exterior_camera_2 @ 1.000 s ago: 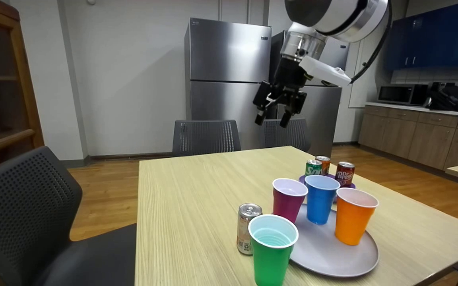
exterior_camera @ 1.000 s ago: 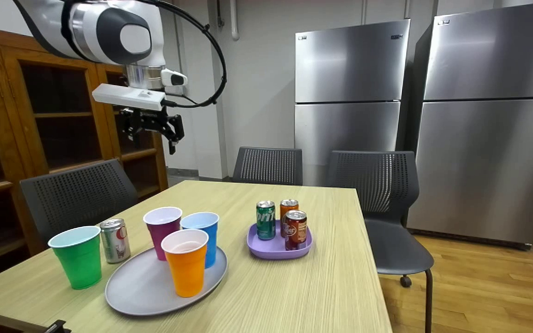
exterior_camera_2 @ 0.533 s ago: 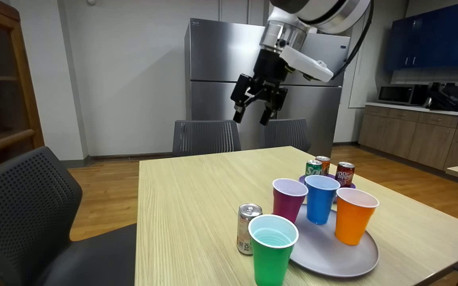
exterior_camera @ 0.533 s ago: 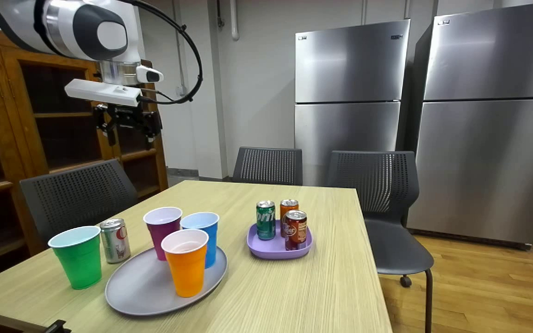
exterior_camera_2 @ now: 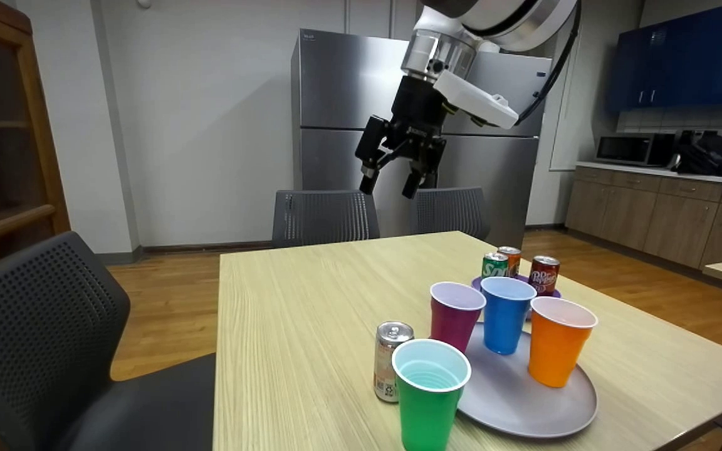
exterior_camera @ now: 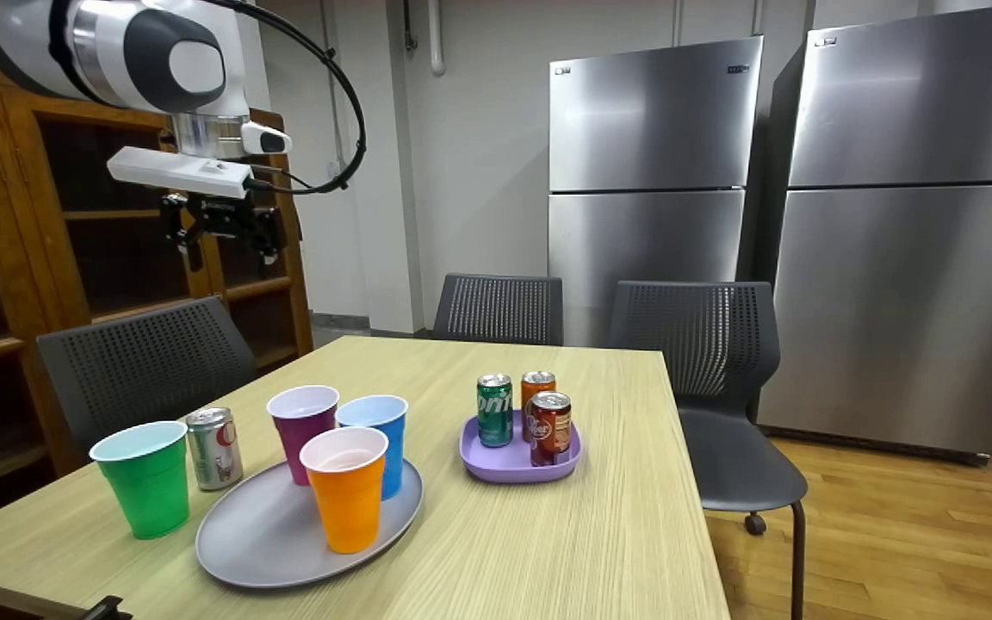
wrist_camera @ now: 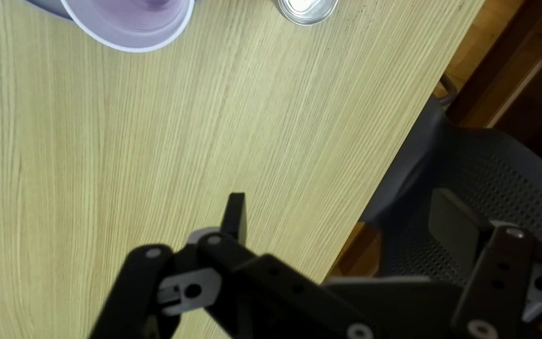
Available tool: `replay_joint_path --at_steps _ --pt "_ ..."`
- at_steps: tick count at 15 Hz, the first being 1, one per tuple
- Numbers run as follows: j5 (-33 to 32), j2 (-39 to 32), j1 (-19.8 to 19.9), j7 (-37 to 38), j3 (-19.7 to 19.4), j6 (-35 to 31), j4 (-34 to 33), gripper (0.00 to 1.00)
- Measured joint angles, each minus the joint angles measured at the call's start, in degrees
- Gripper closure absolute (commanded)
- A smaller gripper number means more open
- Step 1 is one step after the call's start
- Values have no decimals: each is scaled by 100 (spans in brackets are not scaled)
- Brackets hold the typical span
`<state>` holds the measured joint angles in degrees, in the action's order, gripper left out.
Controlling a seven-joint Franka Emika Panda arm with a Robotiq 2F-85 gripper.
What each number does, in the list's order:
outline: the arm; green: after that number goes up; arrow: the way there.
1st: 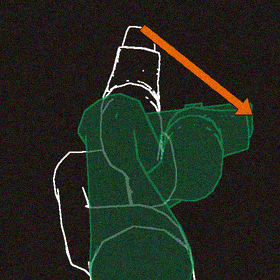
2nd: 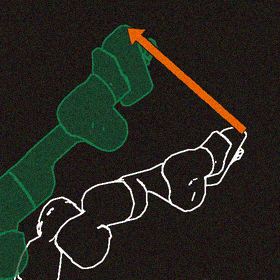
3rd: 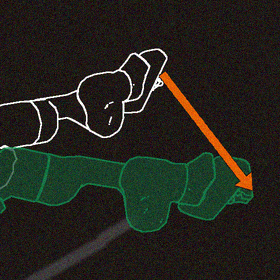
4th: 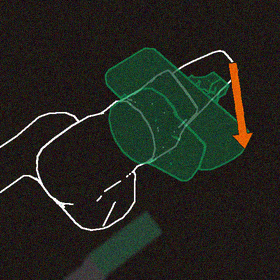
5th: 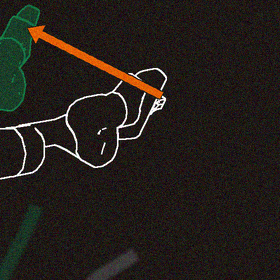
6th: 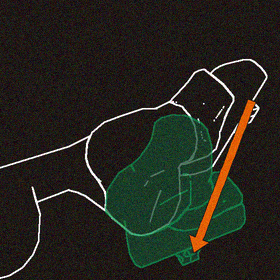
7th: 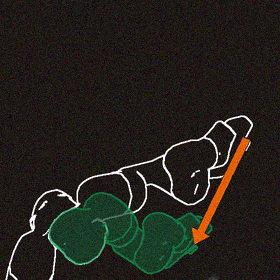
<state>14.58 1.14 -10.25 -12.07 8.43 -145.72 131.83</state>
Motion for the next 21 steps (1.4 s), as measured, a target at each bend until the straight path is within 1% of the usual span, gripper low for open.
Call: replay_joint_path --at_steps 5,10,14,21 --pt "-1 -23 -12 -44 9 3 25 0" --pt "-1 -1 -47 -71 75 236 176 0" --pt "4 112 -117 -65 164 316 448 0" --pt "93 391 -343 2 269 233 1094 0"
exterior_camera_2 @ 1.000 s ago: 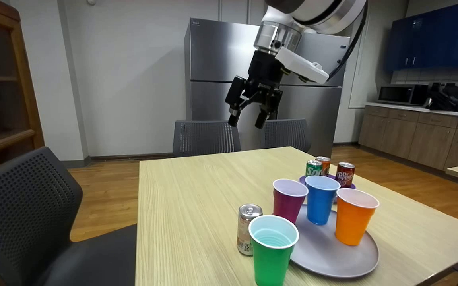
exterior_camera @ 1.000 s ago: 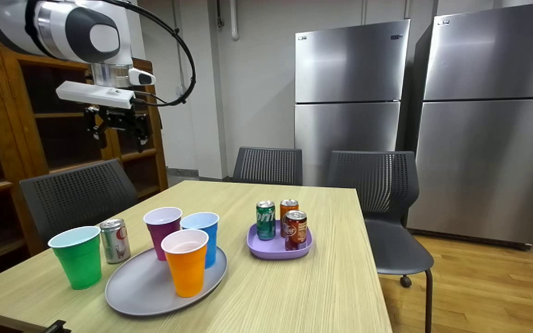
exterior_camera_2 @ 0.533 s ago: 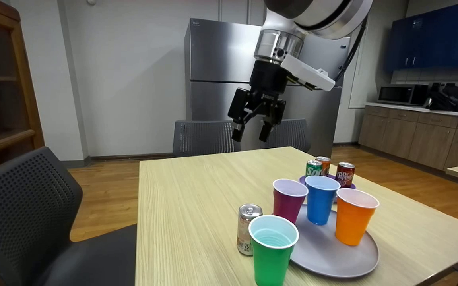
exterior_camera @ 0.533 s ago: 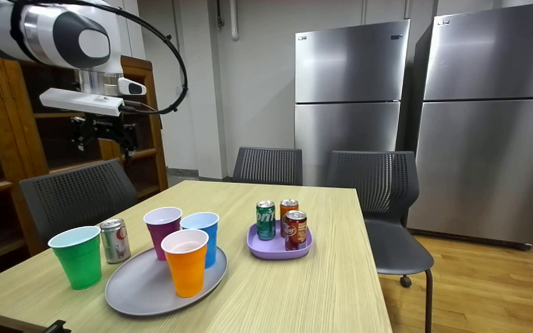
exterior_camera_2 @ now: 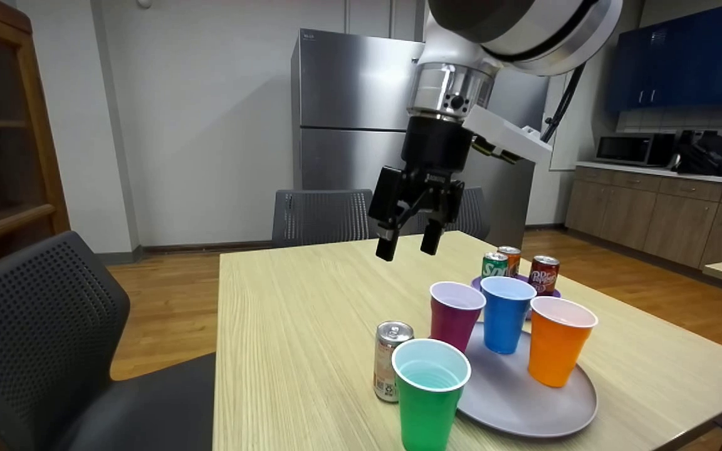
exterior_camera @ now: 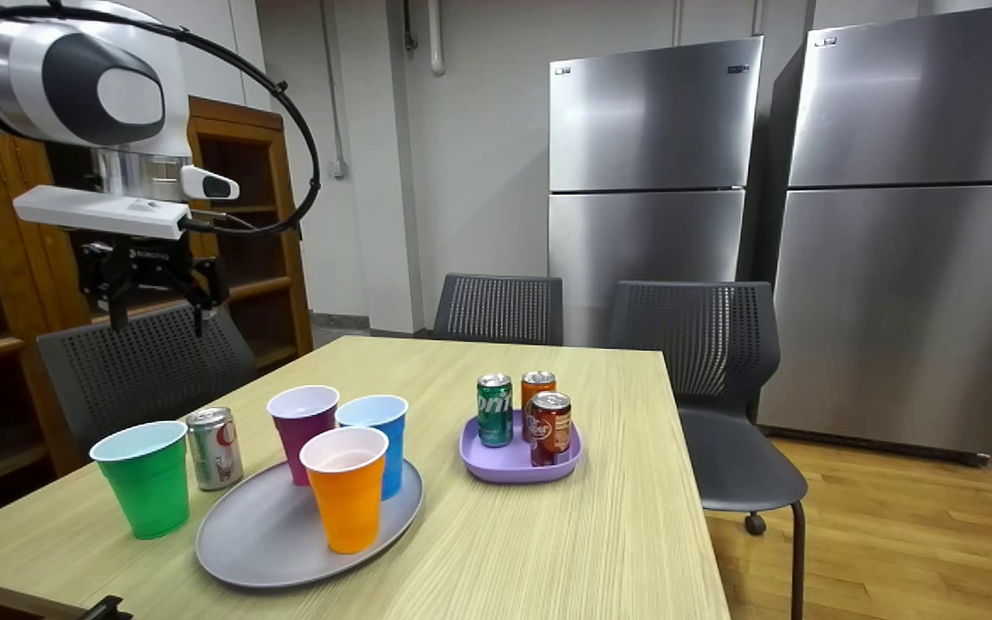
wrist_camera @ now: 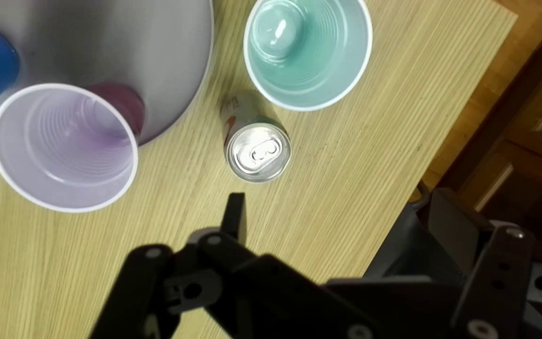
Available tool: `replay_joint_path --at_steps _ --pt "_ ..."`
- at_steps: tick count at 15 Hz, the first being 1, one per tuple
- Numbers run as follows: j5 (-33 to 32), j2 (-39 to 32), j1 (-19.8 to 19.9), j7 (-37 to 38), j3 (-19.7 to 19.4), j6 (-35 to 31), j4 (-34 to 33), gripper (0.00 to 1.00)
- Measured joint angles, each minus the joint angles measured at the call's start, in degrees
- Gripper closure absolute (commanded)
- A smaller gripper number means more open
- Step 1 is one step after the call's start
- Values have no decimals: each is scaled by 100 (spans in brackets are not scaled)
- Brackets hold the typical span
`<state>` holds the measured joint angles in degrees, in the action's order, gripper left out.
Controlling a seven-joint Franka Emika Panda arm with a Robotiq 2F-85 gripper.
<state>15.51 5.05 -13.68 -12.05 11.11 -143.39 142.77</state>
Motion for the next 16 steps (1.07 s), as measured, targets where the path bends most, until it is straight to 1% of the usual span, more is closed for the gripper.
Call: replay_joint_path --at_steps 5,10,16 --pt "-1 131 -41 70 31 -145 479 0" --pt "-12 121 -86 379 47 -657 867 0" --pt "-25 -59 -99 811 51 -1163 1128 0"
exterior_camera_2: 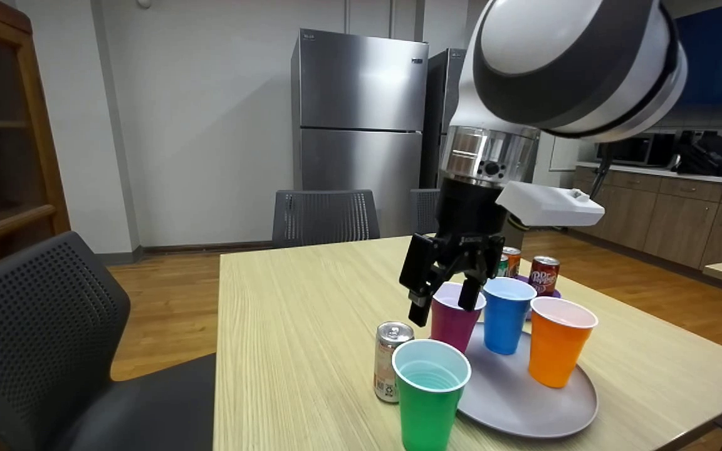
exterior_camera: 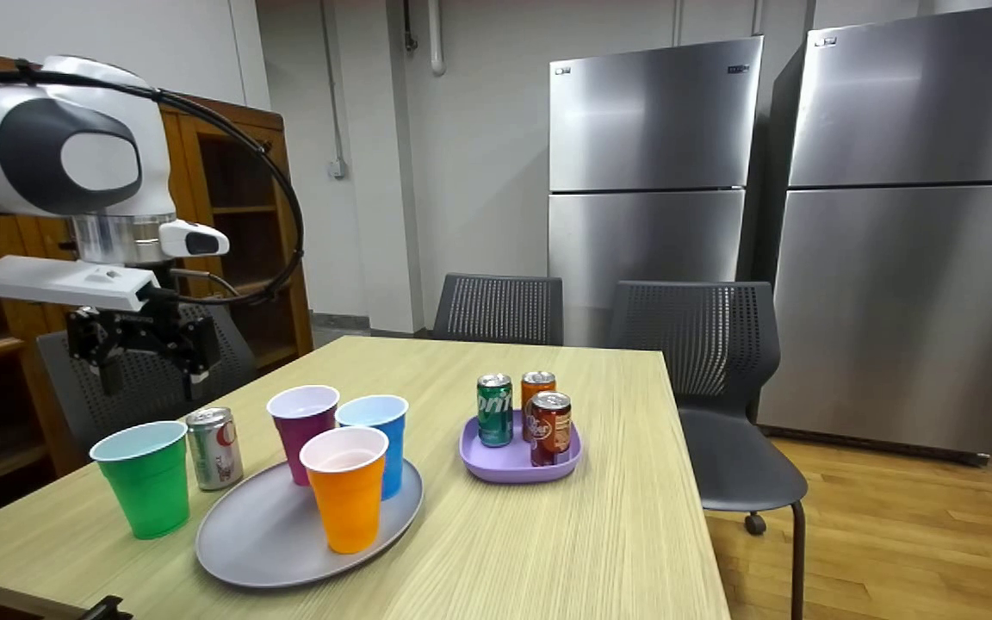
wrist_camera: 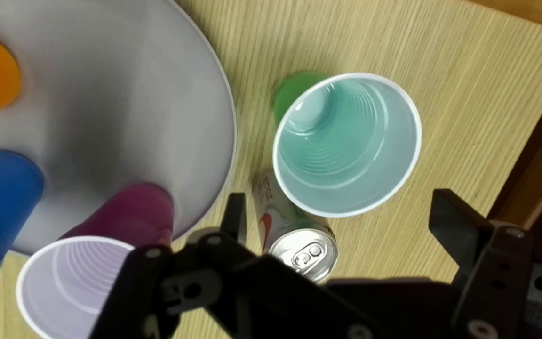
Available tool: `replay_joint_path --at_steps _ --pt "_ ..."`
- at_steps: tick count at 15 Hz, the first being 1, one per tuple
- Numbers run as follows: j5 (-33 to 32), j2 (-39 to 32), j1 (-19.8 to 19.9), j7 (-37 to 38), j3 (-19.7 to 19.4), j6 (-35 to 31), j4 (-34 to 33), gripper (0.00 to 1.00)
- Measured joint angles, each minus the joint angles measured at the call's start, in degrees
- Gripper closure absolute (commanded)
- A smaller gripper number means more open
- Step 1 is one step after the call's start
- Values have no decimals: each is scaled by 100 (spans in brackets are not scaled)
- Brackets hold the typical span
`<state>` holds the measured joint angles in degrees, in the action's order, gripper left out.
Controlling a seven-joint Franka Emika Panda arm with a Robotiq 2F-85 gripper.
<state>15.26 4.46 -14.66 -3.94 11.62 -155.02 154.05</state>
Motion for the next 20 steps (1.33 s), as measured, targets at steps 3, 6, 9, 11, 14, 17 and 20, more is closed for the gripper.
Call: replay_joint_path --at_steps 3,6,9,11,14,17,20 --pt "-4 -191 0 182 1 -198 61 0" --pt "-53 -370 0 384 1 -321 77 0" --pt "-143 -508 1 580 1 -398 77 0" --pt "-185 -580 1 696 -1 -422 77 0" --pt "-190 -691 3 825 -4 -455 77 0" --pt "-193 -796 17 916 -19 -472 77 0" --pt "-214 -888 42 1005 -47 -500 77 25"
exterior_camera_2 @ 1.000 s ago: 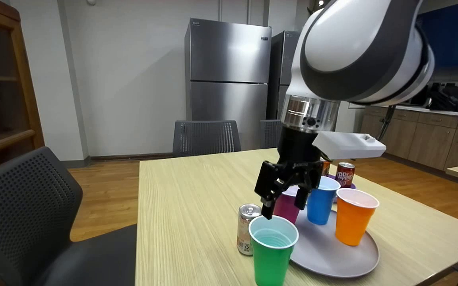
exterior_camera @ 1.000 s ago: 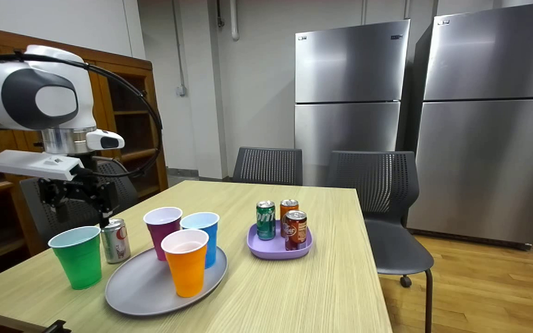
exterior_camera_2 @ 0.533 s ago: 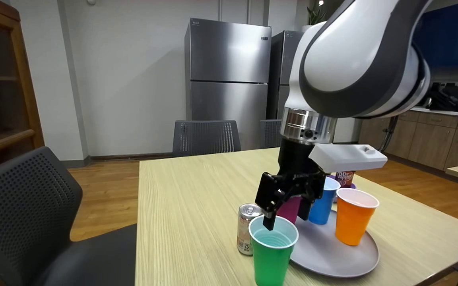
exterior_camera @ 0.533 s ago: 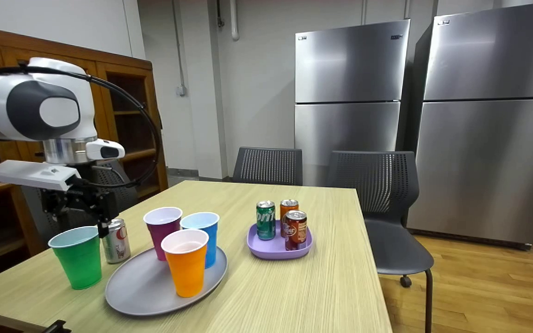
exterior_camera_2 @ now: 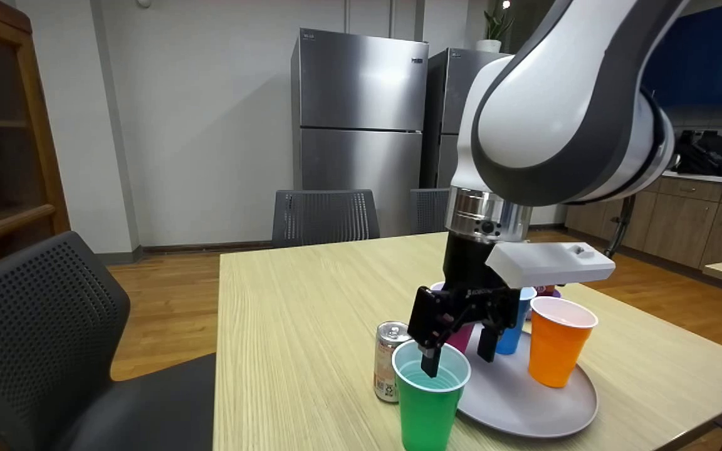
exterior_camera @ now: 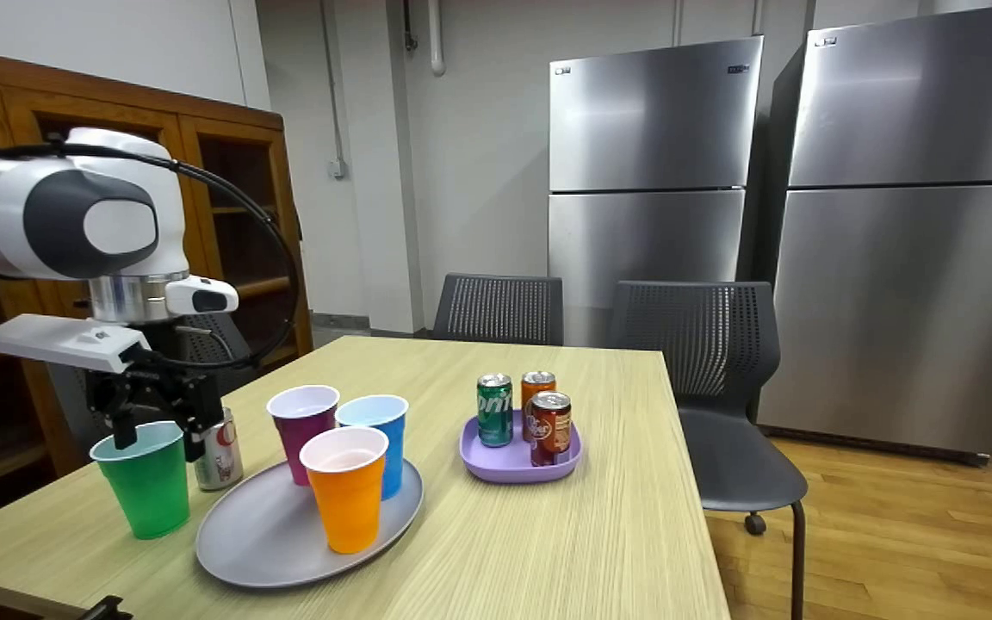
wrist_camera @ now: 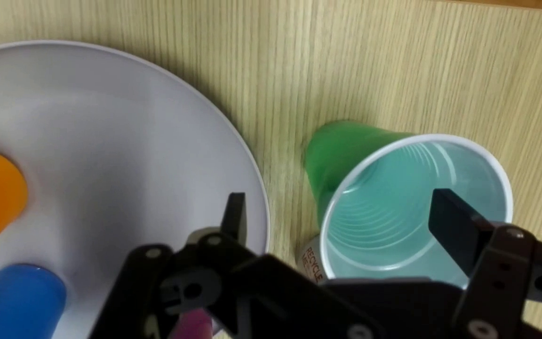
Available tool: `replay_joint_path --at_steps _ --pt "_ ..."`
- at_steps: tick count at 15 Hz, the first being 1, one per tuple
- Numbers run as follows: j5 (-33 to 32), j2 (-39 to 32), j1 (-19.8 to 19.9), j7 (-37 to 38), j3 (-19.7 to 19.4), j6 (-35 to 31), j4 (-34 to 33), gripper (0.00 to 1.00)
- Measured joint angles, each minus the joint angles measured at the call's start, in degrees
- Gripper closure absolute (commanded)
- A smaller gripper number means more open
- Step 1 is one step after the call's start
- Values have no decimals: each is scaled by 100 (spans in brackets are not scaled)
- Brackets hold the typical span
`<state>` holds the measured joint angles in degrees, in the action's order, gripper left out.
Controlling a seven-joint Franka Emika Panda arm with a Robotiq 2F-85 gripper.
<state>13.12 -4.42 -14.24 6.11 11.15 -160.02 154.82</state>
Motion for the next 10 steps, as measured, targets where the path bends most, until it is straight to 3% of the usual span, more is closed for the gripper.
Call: replay_joint_path --at_steps 2,10 --pt "-3 -49 12 21 -18 -6 0 33" --pt "-3 -123 15 37 -36 -7 -1 95"
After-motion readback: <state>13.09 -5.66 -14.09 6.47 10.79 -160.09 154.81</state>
